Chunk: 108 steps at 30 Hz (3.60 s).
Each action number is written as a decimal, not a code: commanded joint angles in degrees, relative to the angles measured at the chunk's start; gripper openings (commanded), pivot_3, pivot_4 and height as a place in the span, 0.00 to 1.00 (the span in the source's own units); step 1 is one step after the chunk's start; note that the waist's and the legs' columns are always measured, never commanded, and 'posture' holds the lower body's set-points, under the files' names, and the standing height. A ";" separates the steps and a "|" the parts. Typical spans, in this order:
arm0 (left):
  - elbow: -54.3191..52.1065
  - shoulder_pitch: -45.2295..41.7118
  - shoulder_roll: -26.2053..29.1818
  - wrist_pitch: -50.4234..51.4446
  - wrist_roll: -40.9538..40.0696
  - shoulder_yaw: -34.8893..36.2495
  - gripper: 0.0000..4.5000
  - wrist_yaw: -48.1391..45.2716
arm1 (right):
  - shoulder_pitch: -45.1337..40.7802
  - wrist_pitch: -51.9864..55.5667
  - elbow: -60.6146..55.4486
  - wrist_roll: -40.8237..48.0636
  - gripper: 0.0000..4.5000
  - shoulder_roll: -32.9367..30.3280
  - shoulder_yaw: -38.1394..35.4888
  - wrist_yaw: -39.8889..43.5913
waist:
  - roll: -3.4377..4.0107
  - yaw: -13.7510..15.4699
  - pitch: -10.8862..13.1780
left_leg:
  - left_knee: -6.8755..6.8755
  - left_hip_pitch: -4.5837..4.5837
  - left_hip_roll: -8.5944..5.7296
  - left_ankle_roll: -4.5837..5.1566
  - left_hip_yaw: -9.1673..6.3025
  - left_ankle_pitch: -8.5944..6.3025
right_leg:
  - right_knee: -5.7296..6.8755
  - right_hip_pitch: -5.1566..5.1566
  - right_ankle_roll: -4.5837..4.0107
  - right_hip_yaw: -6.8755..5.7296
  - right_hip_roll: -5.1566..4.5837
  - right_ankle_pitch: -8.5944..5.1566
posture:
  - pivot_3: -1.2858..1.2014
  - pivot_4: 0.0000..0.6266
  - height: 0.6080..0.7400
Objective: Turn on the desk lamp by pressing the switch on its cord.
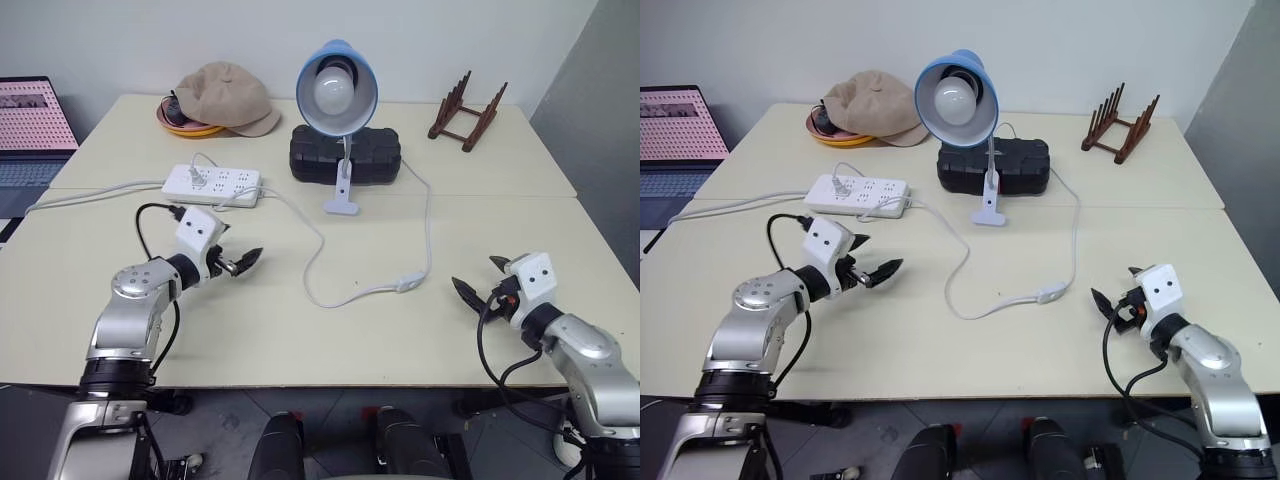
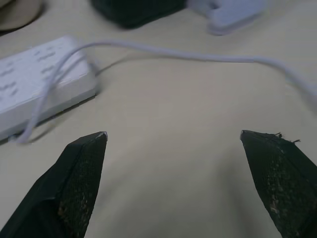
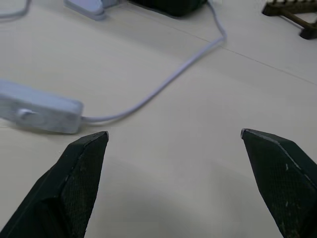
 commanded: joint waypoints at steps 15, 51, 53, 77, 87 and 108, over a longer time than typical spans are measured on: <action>-16.32 -6.20 4.20 3.83 -7.58 -9.67 1.00 -21.00 | -30.19 -22.13 29.80 -7.42 1.00 -14.17 19.56 39.01 | 0.02 -1.36 0.06 | -0.03 -0.01 0.00 0.02 0.06 0.00 | -0.05 -0.04 -0.03 0.00 0.00 -0.05 | 0.52 0.24 1.00; -23.28 -0.08 3.75 12.75 -14.95 -6.43 1.00 -15.78 | -47.30 -36.79 57.22 -12.79 0.08 -2.78 24.11 52.30 | 0.07 -1.36 0.10 | -0.08 0.05 -0.01 0.01 0.01 -0.01 | 0.16 -0.04 0.31 -0.01 0.01 0.02 | 0.52 0.24 1.00; -23.64 0.26 3.08 18.51 -19.57 -4.79 1.00 -14.73 | -45.48 -24.89 49.78 -8.45 0.08 -2.54 22.56 52.37 | 0.07 -1.35 0.10 | -0.08 0.04 -0.01 0.01 -0.01 -0.01 | 0.18 -0.05 0.31 -0.01 0.01 0.02 | 0.52 0.24 1.00; -17.33 -9.66 -11.21 43.15 -44.18 1.13 1.00 -2.22 | -38.09 44.20 3.43 26.80 0.08 -4.26 12.60 35.21 | 0.12 -1.12 0.13 | 0.04 -0.08 -0.04 0.02 -0.15 -0.02 | 0.12 -0.04 0.35 -0.10 0.03 0.04 | 0.52 0.24 1.00; -16.11 -9.27 -9.01 43.12 -43.90 -0.53 0.96 -5.26 | -36.78 45.82 0.72 30.44 0.08 -5.49 11.50 32.67 | 0.12 -1.20 0.13 | 0.03 -0.08 -0.04 0.02 -0.14 -0.02 | 0.12 -0.06 0.34 -0.09 0.04 0.04 | 0.52 0.24 1.00; -16.00 -9.19 -9.47 44.50 -46.65 0.47 0.13 -4.91 | -37.31 45.64 0.74 33.07 0.08 -6.56 12.65 31.63 | 0.12 -1.19 0.13 | 0.02 -0.10 -0.04 0.02 -0.14 -0.02 | 0.07 -0.07 0.33 -0.09 0.04 0.03 | 0.52 0.24 1.00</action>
